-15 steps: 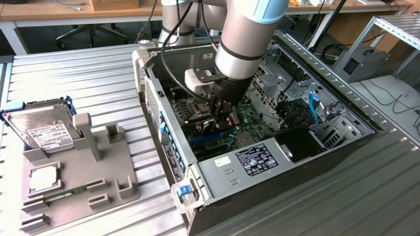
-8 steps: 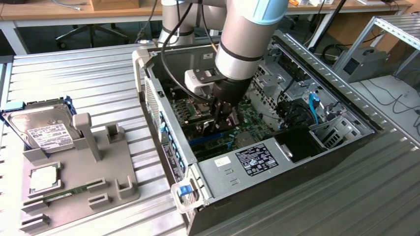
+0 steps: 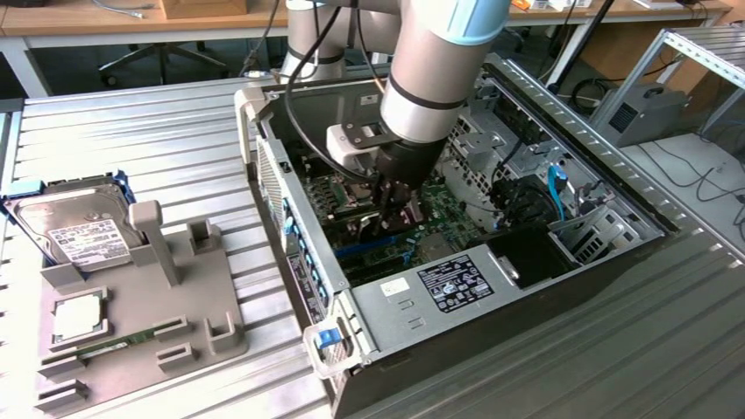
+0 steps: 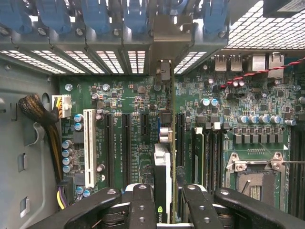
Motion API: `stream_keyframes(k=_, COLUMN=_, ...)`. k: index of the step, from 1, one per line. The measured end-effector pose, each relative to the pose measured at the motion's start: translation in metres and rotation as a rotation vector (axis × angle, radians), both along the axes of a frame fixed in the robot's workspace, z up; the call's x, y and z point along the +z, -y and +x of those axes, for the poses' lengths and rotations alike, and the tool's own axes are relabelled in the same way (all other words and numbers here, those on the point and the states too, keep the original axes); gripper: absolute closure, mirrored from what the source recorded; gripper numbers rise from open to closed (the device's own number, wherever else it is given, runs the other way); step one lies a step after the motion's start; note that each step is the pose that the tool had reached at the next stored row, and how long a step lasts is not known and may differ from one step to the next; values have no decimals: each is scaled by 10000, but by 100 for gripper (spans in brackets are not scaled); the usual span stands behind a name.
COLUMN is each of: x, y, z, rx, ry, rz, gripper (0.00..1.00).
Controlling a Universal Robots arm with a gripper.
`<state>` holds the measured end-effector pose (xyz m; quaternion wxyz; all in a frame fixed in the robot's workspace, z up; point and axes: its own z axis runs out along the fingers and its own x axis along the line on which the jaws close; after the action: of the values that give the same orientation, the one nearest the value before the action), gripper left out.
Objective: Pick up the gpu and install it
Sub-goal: 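Insert the gpu into the slot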
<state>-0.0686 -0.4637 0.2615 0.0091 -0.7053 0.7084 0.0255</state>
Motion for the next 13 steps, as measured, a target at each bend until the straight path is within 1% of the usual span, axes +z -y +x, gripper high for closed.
stream_keyframes(k=13, x=-22, y=-6, z=-3, rx=1, ry=-1, rz=0, gripper=73)
